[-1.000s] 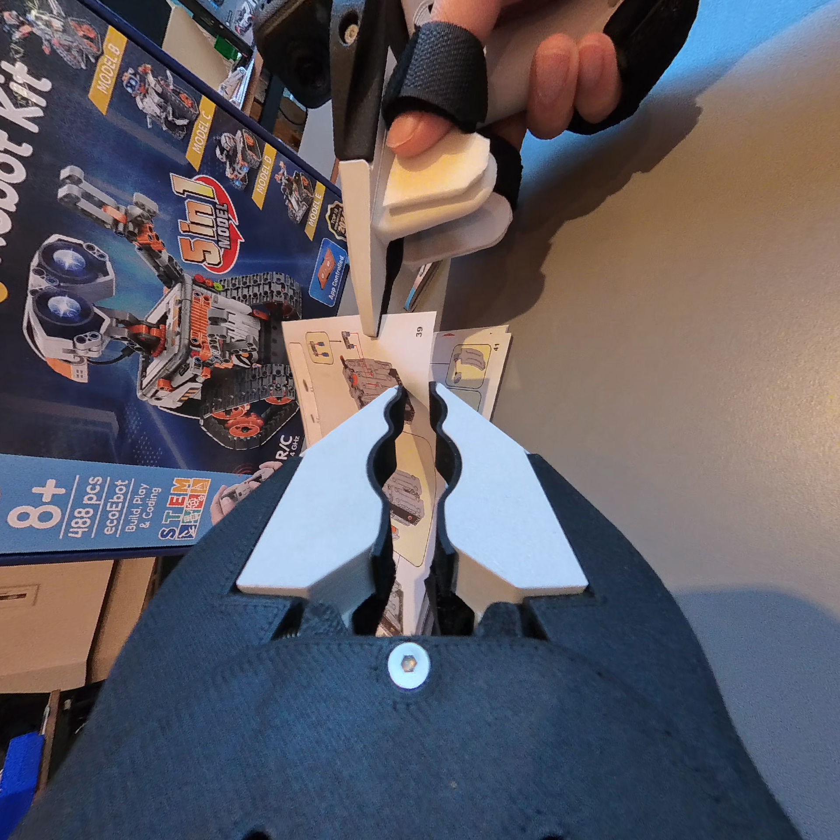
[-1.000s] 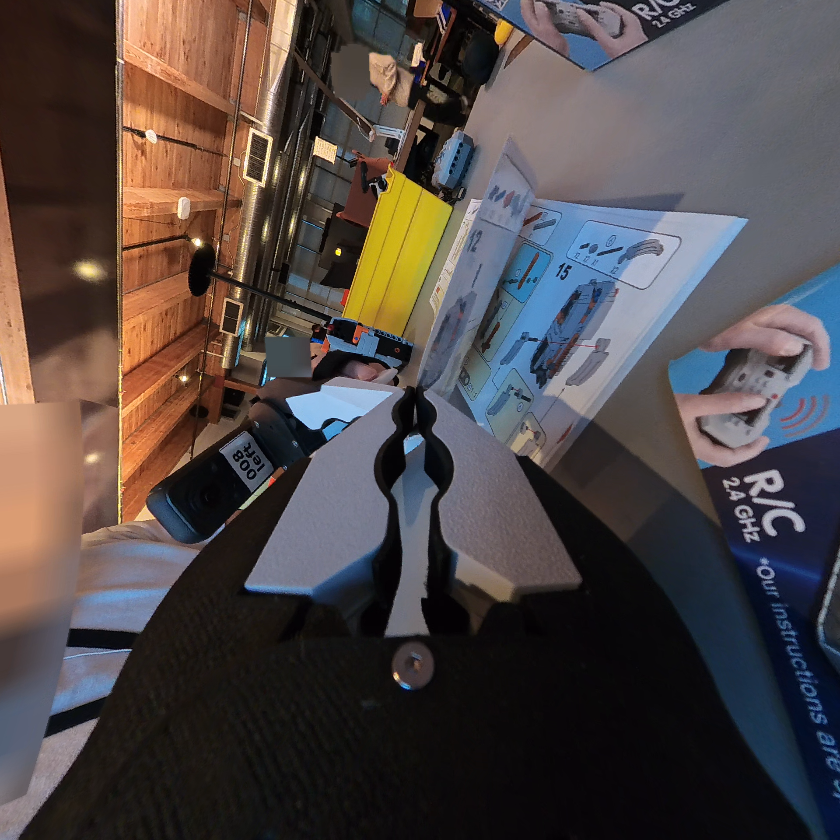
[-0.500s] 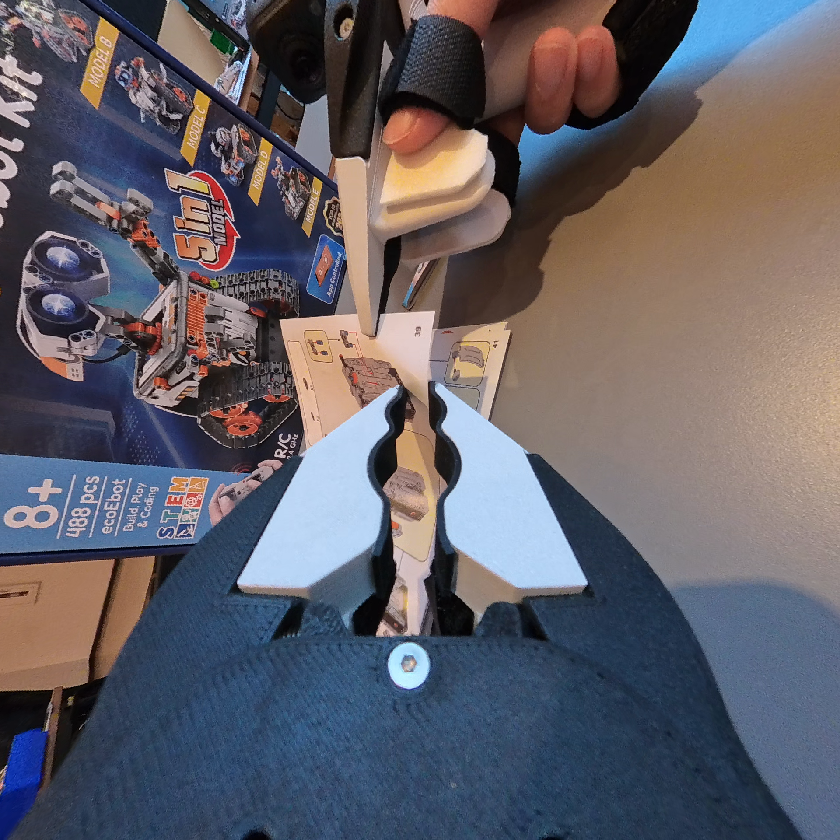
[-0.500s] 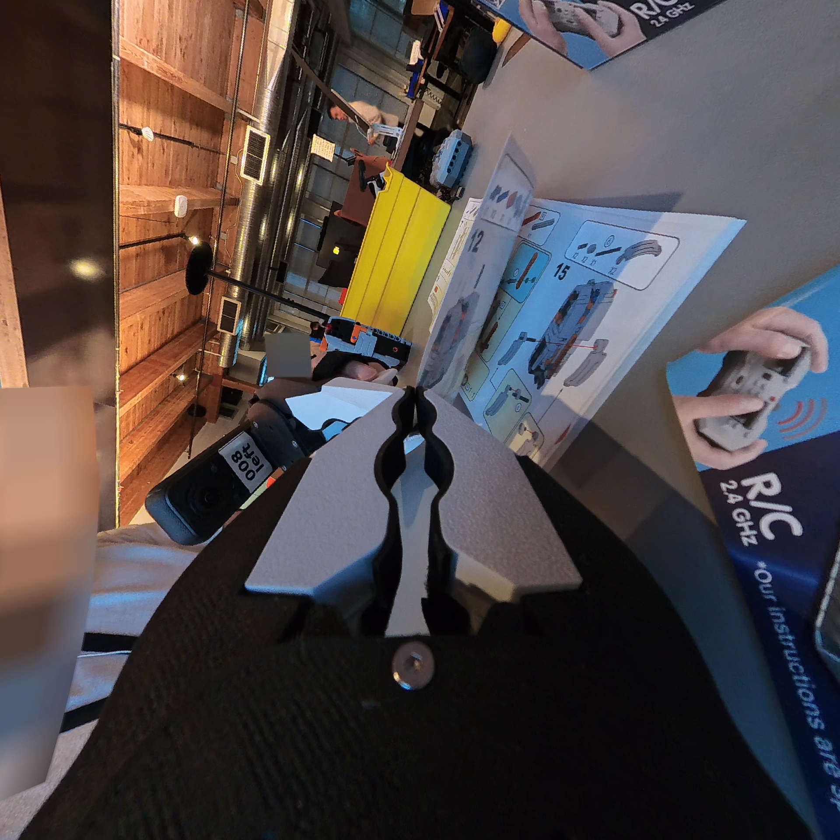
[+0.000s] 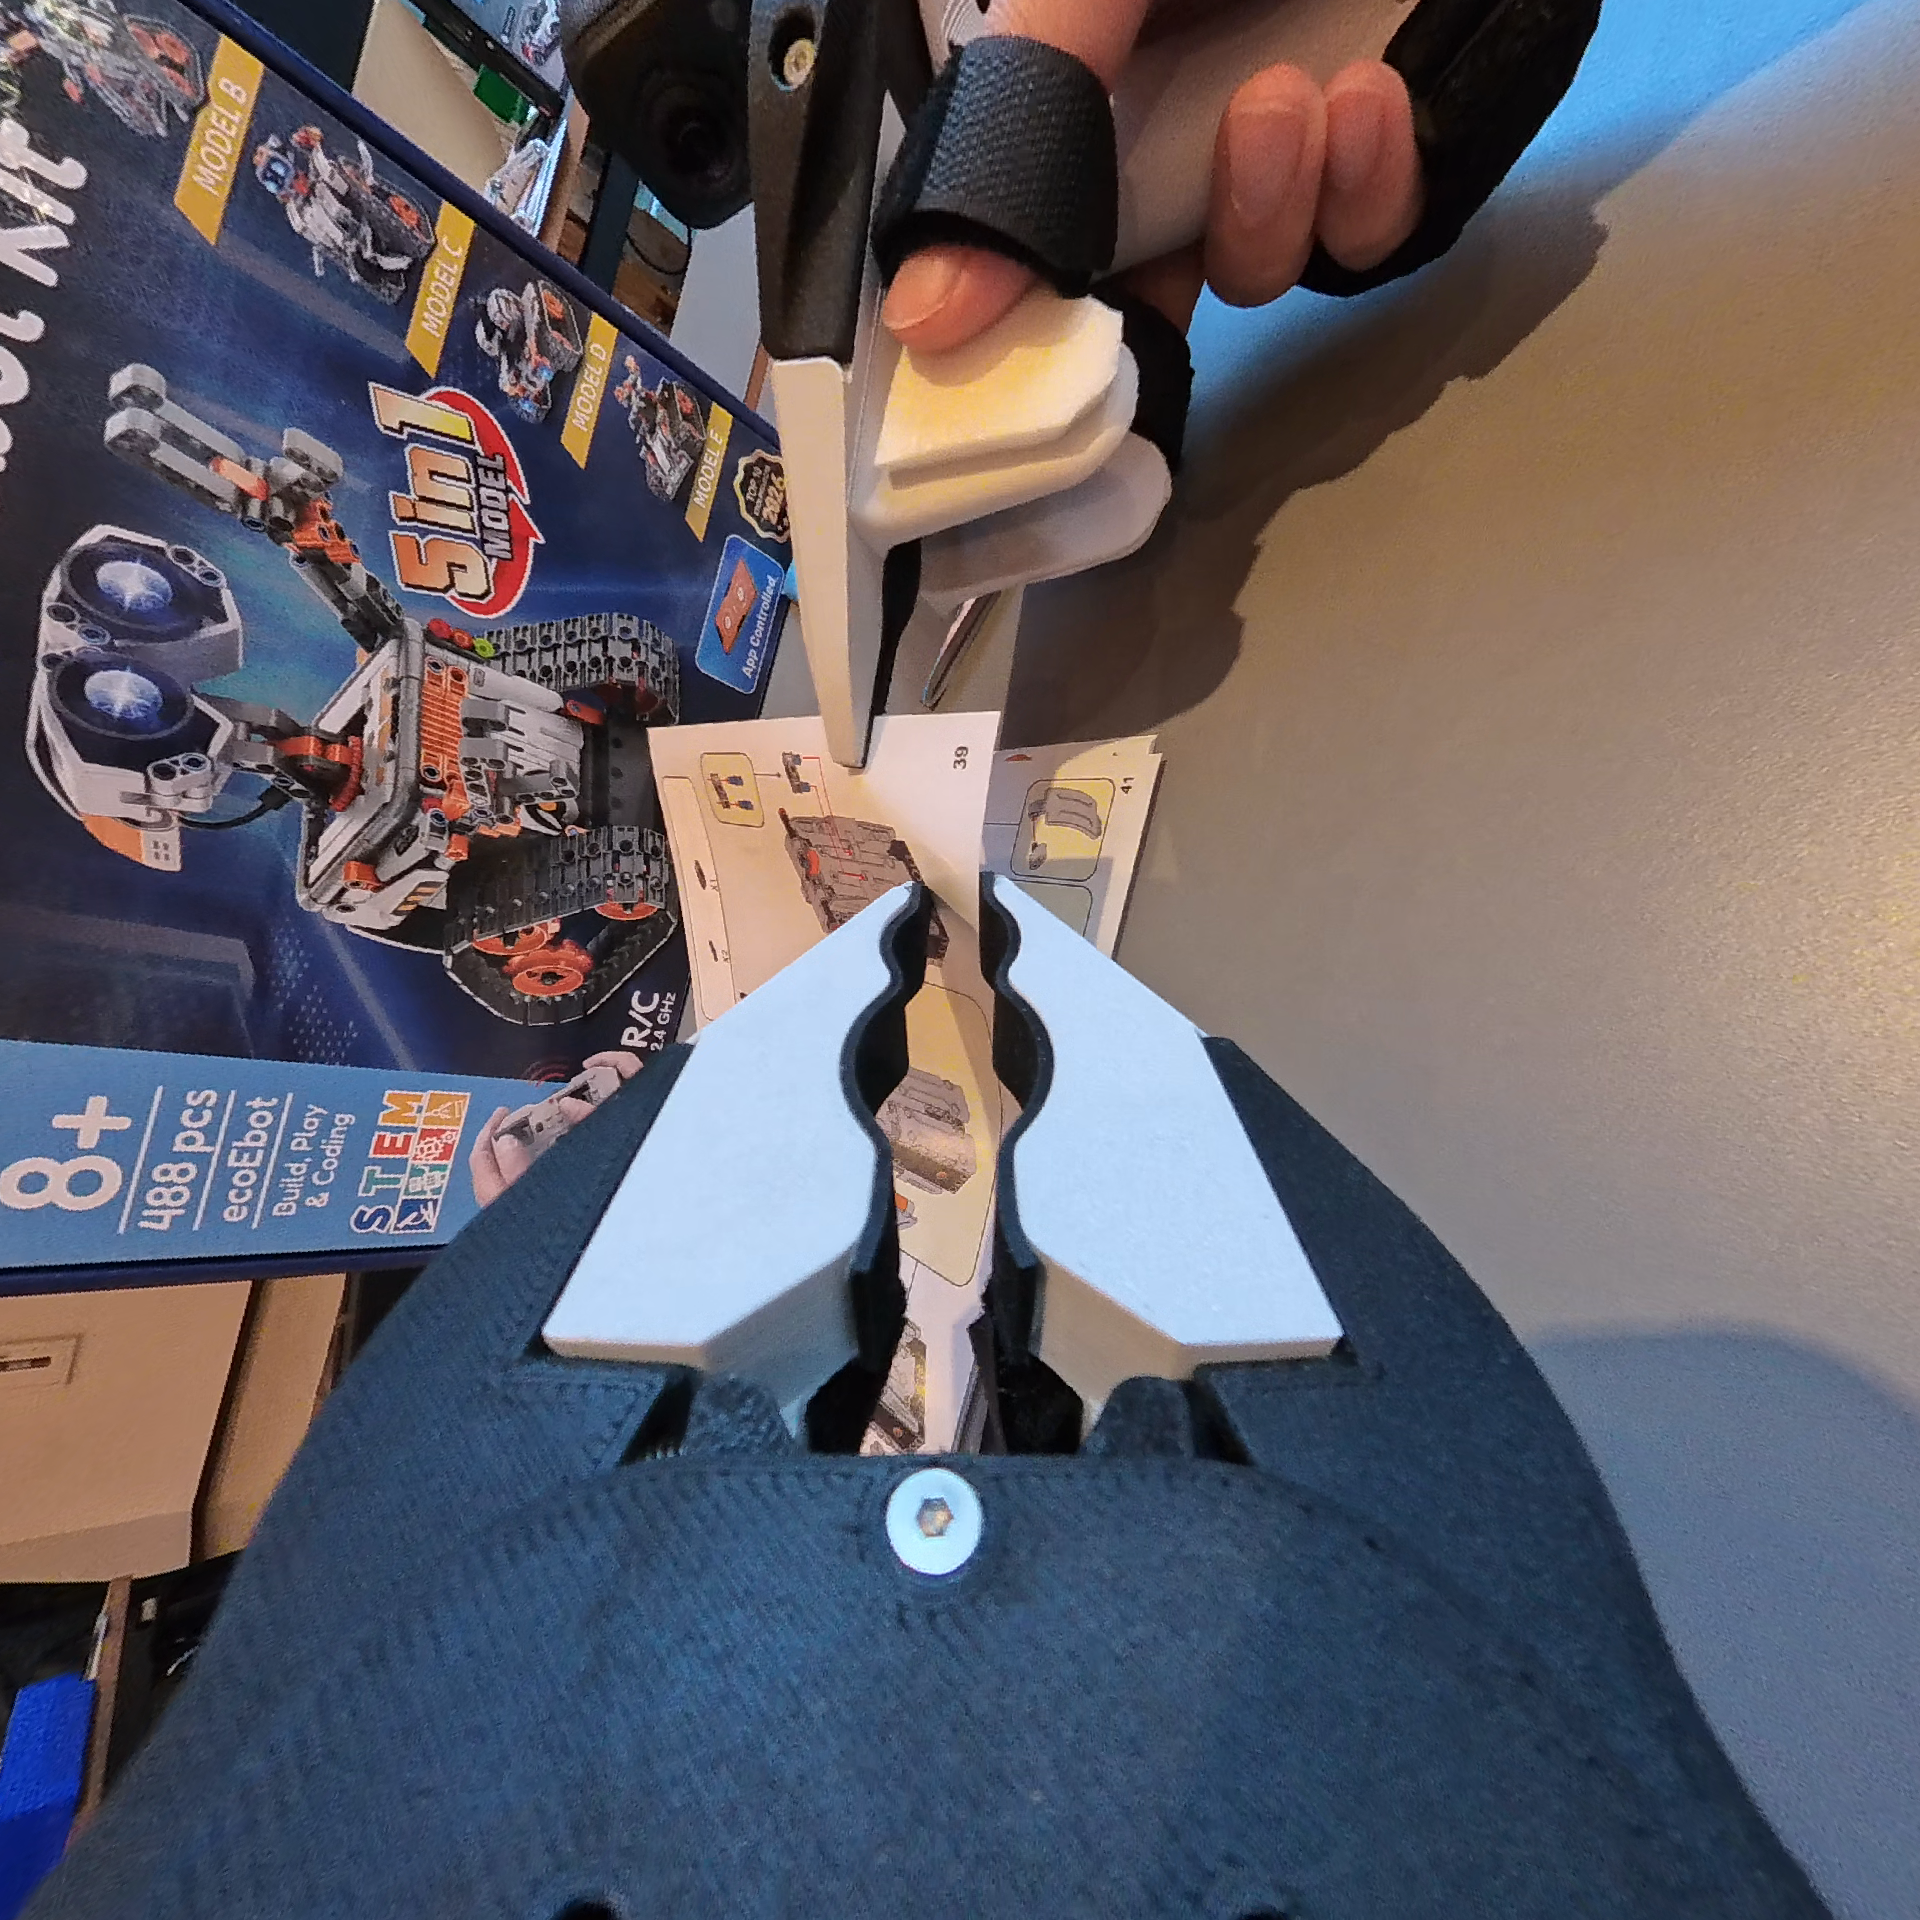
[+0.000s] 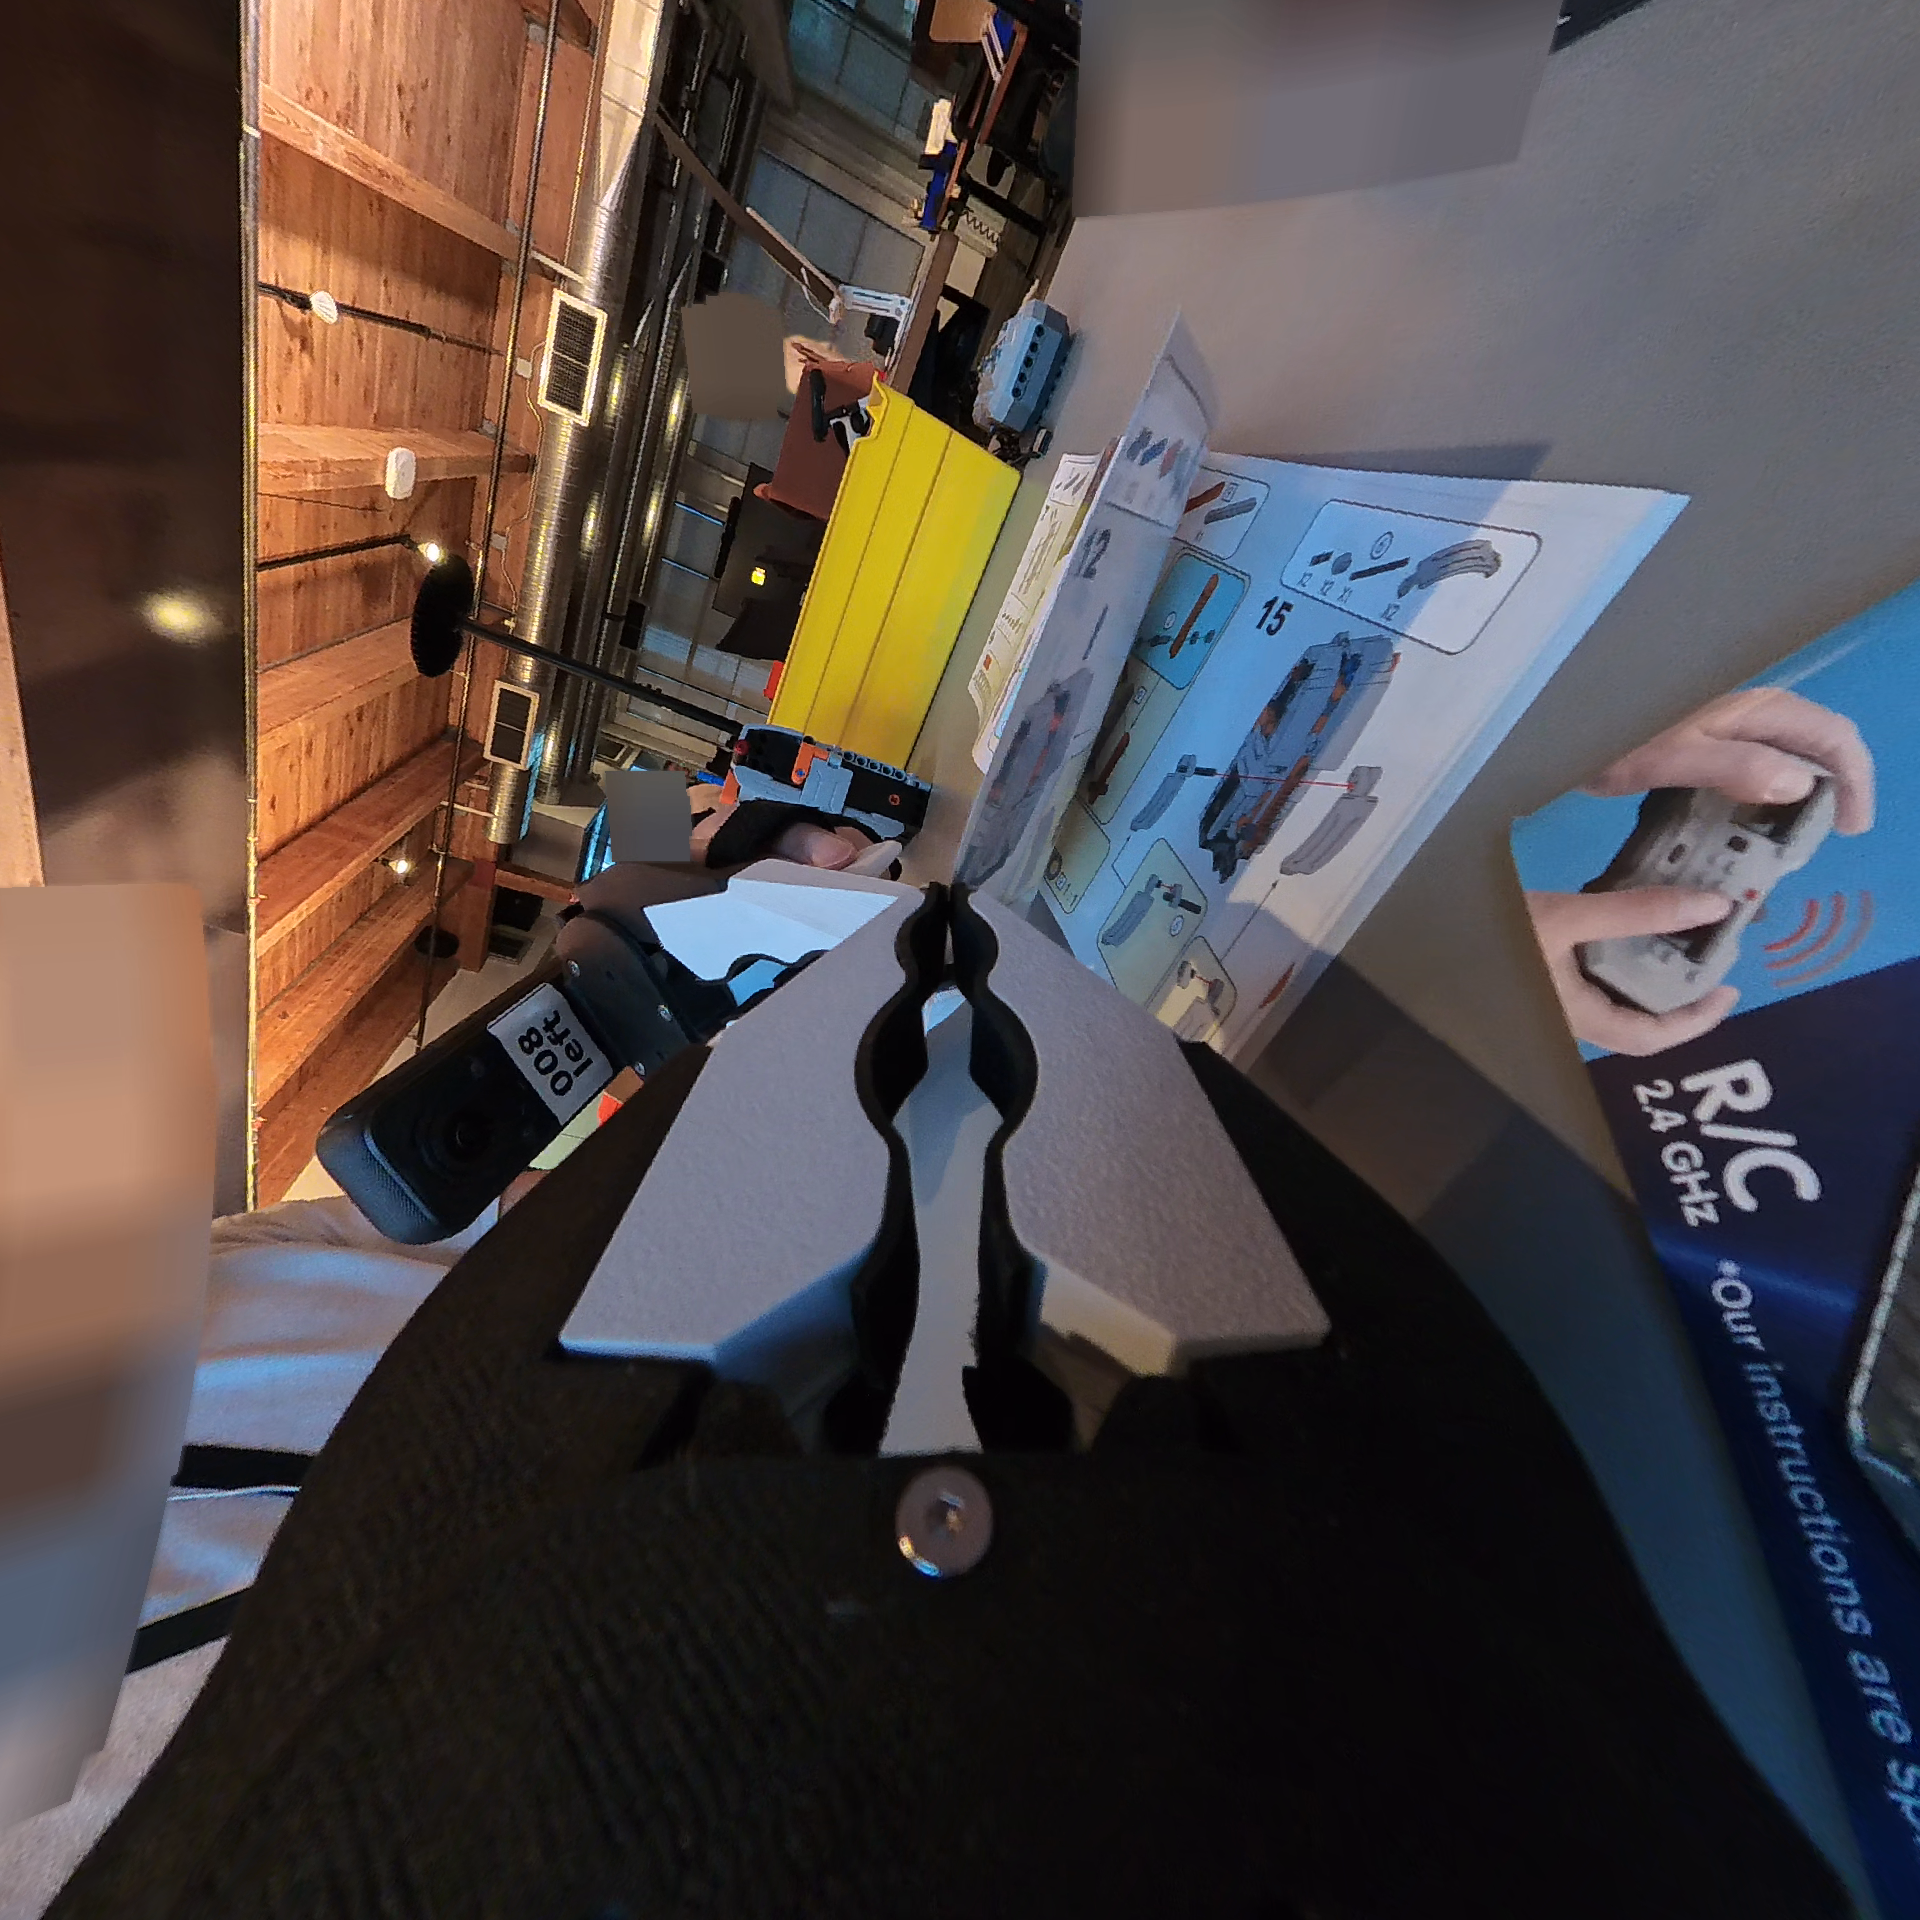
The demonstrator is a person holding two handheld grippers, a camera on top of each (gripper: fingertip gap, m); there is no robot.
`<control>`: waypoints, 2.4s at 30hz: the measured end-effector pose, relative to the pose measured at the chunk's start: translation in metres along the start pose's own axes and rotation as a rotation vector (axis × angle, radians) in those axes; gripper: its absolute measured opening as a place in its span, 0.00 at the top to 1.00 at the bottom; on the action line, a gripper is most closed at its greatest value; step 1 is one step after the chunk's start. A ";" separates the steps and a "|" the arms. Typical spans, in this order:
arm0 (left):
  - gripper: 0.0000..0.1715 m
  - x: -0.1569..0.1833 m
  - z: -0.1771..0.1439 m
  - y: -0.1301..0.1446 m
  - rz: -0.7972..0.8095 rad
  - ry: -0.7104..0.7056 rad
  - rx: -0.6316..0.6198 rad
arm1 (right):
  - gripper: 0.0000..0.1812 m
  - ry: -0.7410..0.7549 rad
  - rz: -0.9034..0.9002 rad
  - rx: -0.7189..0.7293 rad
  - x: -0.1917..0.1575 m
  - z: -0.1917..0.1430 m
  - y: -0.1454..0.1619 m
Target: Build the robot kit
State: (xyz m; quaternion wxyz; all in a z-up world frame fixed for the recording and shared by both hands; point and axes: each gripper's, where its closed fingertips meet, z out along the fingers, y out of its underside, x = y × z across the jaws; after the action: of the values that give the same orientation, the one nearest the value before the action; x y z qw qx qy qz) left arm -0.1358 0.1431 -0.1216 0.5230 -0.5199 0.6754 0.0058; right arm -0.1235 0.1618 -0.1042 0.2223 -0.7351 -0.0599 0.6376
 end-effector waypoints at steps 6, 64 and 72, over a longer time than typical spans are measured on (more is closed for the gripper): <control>0.96 -0.001 0.000 -0.001 -0.003 0.001 0.005 | 1.00 0.001 0.001 0.003 0.001 -0.001 0.000; 1.00 -0.095 -0.124 0.127 -0.688 -0.625 -0.264 | 0.84 0.297 -0.817 -0.180 -0.013 0.140 0.009; 1.00 -0.087 -0.149 0.160 -0.773 -0.664 -0.389 | 0.85 0.284 -0.900 -0.225 -0.007 0.170 0.010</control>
State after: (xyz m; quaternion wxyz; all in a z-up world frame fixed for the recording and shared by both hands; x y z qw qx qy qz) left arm -0.3613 0.1947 -0.0780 0.5664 -0.7876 0.2203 0.1018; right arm -0.2907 0.1923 -0.1169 0.4013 -0.7355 -0.4095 0.3610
